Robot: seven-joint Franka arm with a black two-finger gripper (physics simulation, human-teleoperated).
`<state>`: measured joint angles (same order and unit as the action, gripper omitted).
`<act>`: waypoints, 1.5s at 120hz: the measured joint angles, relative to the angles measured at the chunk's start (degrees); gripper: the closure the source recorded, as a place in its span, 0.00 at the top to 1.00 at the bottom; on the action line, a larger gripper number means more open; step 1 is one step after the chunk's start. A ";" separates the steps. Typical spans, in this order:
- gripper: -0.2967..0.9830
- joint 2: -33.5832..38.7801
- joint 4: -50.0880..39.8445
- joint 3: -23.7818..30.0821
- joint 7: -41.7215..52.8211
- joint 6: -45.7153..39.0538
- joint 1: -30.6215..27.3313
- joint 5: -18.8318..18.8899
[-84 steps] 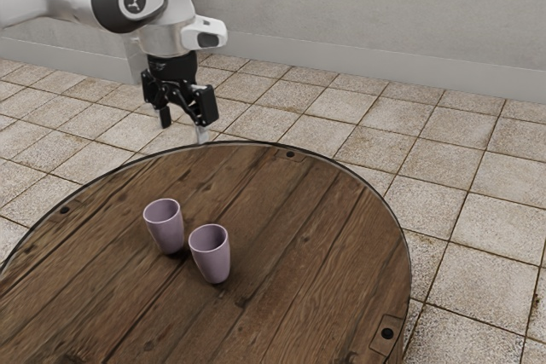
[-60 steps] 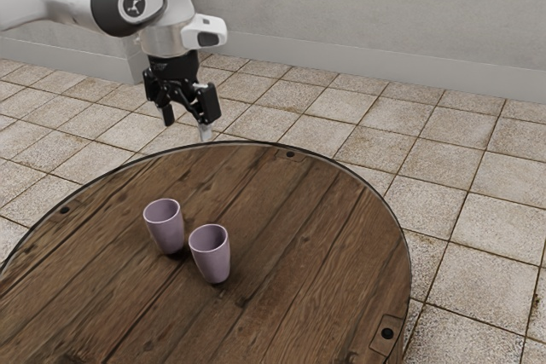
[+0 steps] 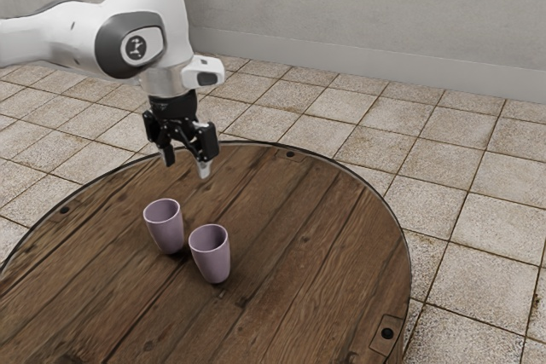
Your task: Place the right cup onto the left cup
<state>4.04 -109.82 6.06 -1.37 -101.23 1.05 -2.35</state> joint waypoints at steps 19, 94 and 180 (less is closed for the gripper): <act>0.65 1.30 -4.91 11.68 -1.53 -3.65 -10.57 -2.09; 0.56 5.75 -14.71 44.94 -5.78 -12.10 -43.04 -11.81; 0.53 -13.15 -13.68 43.55 -10.29 -24.09 -41.55 2.66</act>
<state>-9.11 -123.51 49.61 -11.67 -125.32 -40.50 0.31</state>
